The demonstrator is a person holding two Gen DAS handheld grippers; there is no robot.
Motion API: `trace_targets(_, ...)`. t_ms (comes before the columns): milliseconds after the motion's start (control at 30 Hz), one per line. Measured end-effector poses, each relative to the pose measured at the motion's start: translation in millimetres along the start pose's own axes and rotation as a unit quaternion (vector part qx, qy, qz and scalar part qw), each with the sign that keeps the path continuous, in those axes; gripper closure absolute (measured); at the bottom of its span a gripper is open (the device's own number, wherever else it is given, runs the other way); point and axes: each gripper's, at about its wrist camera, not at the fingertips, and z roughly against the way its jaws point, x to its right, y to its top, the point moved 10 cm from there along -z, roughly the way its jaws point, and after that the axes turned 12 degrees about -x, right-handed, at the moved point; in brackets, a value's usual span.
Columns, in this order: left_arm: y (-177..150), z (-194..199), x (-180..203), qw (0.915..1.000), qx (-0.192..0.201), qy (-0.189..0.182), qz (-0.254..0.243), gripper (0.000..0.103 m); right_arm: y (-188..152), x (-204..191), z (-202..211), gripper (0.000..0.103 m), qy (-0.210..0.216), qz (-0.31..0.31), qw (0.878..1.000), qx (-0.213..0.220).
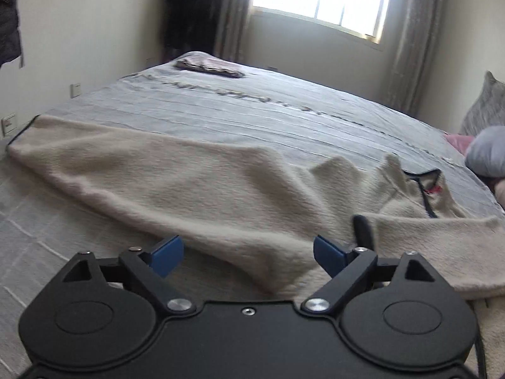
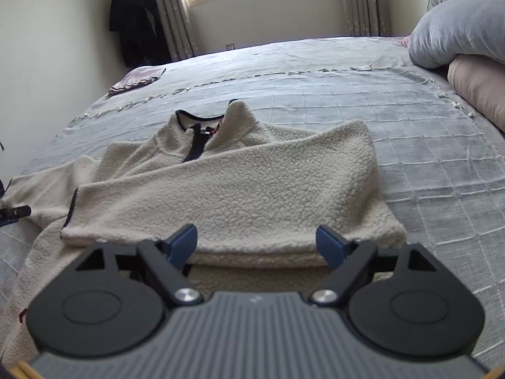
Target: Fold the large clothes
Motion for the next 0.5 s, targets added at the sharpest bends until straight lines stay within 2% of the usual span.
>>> trace_targets(133, 18, -15, -76, 0.9963, -0.004, 0.038, 0.077, 0.006, -4, -9, 1, 0.014, 0.011, -0.013, 1.0, 0.002)
trace_targets(233, 28, -35, -126, 0.9884, -0.008, 0.05, 0.143, 0.006, -8, -13, -4, 0.013, 0.021, -0.023, 0.999, -0.004)
trace_targets(300, 32, -48, -152, 0.9807, -0.01, 0.04, 0.191, 0.006, -10, -15, -7, 0.013, 0.019, -0.022, 1.0, -0.01)
trace_targets(400, 38, -64, -182, 0.964, 0.0, -0.004, 0.266, 0.009, -12, -15, -11, 0.013, 0.008, -0.018, 1.0, -0.016)
trace_targets(500, 51, -70, -194, 0.9567, 0.029, -0.023, 0.289, 0.009, -15, -12, -13, 0.013, 0.001, -0.021, 1.0, -0.019)
